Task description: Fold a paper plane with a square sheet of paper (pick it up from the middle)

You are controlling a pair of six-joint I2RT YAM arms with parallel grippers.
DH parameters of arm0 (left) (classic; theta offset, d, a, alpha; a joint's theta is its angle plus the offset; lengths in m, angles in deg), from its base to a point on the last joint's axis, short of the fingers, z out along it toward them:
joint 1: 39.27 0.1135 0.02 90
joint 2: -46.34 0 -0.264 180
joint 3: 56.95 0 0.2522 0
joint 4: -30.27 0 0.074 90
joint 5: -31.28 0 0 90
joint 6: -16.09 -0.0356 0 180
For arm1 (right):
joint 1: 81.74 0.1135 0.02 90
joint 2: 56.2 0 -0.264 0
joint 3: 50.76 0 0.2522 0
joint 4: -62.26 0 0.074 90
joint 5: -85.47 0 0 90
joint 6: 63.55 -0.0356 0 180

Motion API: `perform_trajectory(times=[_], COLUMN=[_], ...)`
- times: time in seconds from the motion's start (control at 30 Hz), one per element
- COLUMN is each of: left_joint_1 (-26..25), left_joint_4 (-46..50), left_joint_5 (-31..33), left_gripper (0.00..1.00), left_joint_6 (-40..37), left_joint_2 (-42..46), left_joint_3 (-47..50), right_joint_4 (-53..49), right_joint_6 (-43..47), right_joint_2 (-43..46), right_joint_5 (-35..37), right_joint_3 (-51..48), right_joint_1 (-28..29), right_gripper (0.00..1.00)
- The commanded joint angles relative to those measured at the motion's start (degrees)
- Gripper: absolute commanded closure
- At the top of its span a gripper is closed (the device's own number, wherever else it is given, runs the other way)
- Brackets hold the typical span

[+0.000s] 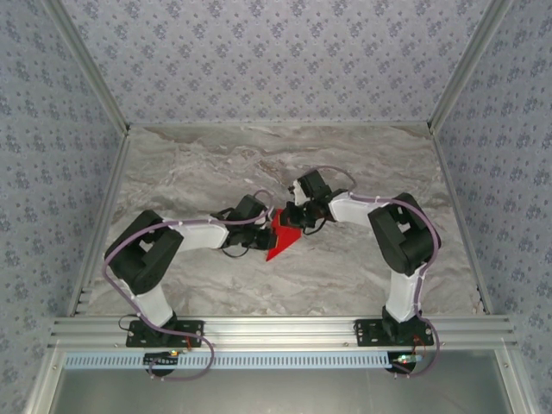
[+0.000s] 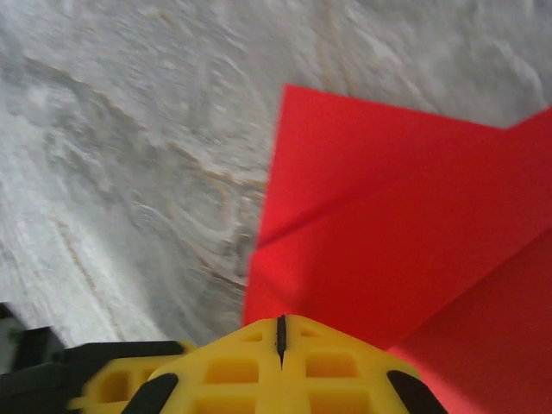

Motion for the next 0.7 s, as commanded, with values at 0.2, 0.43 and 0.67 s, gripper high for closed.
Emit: perform_trajectory(times=[0.2,0.43,0.67], left_joint_1=[-0.50,0.23,0.16], left_joint_4=[4.35,0.62,-2.81], left_joint_5=[1.29,1.73,-2.41], left_gripper=[1.00,0.96,0.96], left_joint_6=[2.19,10.15,15.84], left_joint_2=[4.48,11.13,7.67], left_joint_3=[1.15,-0.10,0.92], right_joint_4=[-0.91,-3.05,-3.41], right_joint_6=[-0.54,1.28,1.37], right_joint_2=[-4.32,-5.09,-6.03], right_joint_5=[2.25,4.58,4.80], right_joint_3=[-0.60,-0.83,-0.75], right_joint_1=[-0.53,-0.55,-0.52], right_gripper=[1.00,1.00,1.00])
